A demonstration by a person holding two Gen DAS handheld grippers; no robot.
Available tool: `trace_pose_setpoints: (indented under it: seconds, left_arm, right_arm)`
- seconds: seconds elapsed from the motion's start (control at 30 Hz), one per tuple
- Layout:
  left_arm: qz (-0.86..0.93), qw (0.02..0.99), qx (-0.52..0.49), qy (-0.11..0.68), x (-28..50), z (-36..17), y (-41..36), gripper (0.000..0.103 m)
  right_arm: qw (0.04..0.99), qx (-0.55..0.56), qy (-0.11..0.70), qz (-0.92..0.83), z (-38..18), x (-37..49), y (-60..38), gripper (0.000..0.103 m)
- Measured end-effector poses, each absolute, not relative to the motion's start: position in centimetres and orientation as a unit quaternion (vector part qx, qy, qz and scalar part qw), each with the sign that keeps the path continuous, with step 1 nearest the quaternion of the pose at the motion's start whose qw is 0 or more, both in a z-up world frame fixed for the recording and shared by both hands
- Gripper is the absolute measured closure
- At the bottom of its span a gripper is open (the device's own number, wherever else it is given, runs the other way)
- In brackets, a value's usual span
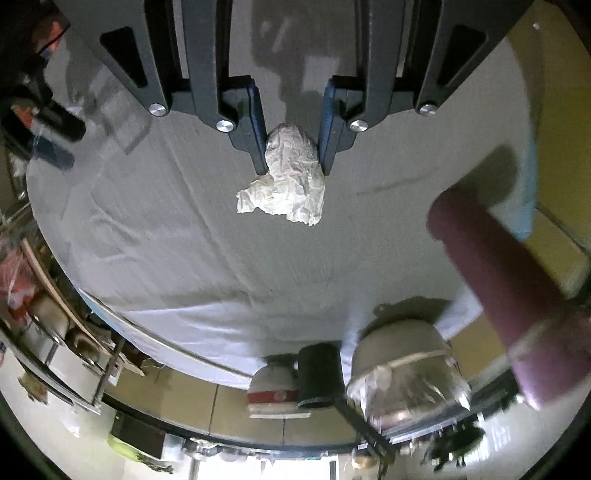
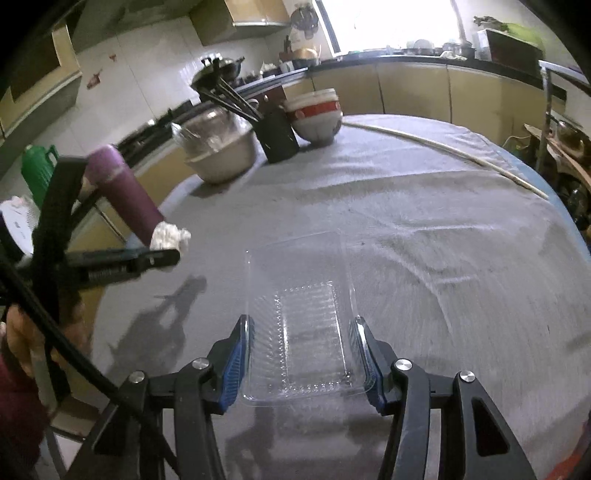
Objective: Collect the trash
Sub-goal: 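Grasp the white tissue with the left tool while the right tool grasps the clear plastic tray, then carry the white tissue and clear tray with both tools over the red basket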
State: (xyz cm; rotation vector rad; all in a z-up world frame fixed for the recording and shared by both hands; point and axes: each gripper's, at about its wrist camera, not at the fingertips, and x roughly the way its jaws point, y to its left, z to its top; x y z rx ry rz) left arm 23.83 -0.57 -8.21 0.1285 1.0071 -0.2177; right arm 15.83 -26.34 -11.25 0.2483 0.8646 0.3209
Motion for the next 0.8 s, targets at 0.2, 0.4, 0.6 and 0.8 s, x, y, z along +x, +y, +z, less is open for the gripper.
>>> trace_pose_setpoints:
  seconds: [0.2,0.4,0.6,0.8]
  left_arm:
    - [-0.091,0.894,0.105,0.426,17.4,-5.2,-1.4,0.075]
    - [-0.090,0.905,0.123,0.398,13.0,-3.7,-2.4,0.075]
    - [-0.098,0.911,0.125,0.380,9.7,-2.7,-3.3,0.075]
    - [-0.097,0.916,0.130,0.367,7.6,-2.5,-4.5,0.075]
  right_arm:
    - [0.899,0.135,0.389,0.149,-8.8,10.7,-26.1,0.047]
    - [0.905,0.140,0.376,0.137,-7.8,6.8,-26.8,0.047]
    - [0.912,0.149,0.360,0.128,-6.9,3.7,-28.2,0.047]
    - [0.913,0.158,0.354,0.123,-6.9,1.8,-29.1,0.047]
